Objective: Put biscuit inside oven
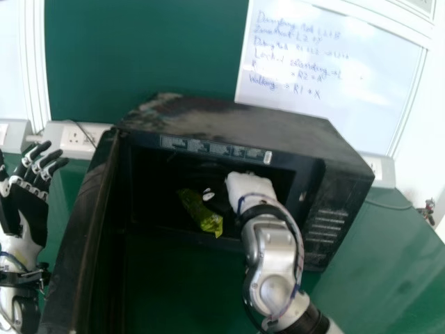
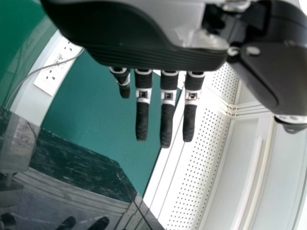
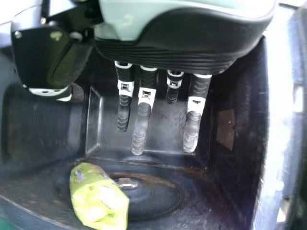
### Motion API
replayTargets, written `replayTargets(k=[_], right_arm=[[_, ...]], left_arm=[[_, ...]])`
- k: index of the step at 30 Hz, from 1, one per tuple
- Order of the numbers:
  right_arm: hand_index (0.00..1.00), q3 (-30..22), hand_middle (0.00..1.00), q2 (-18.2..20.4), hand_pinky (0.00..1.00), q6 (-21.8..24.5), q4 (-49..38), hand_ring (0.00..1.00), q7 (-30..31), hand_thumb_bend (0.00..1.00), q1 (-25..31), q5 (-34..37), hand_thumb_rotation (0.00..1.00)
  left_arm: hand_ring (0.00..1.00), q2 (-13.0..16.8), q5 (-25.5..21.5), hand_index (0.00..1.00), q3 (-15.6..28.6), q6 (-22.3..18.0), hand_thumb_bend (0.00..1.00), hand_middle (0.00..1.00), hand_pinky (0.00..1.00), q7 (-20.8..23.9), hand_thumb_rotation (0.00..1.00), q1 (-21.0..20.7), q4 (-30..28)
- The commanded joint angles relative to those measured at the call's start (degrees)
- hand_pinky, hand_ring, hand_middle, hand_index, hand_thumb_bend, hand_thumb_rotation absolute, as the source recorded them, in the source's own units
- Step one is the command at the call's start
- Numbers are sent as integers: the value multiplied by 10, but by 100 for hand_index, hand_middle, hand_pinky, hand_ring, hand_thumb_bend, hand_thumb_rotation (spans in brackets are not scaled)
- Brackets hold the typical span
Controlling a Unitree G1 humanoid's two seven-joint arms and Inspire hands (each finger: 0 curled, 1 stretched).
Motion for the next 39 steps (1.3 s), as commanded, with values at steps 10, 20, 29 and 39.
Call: replayTargets(k=[10,20,29,39], right_arm=[[70,-61,49,3,41,-36,-99,51,51,56,69,-11,0],[50,-97,48,14,32,-74,-170,44,75,53,151,-7,0],[75,-126,48,24,26,-98,-211,34,80,56,196,-21,0],[57,-177,44,18,22,-147,-259,31,52,54,241,-12,0]], left_arm=[[68,6,2,69,-1,-2,72,66,68,-8,63,5,4],[68,7,5,71,-3,-1,71,67,69,-12,65,4,5],[68,5,-7,70,-7,5,69,66,69,-16,64,9,2],[67,1,3,69,-11,9,73,66,68,-16,66,17,3]])
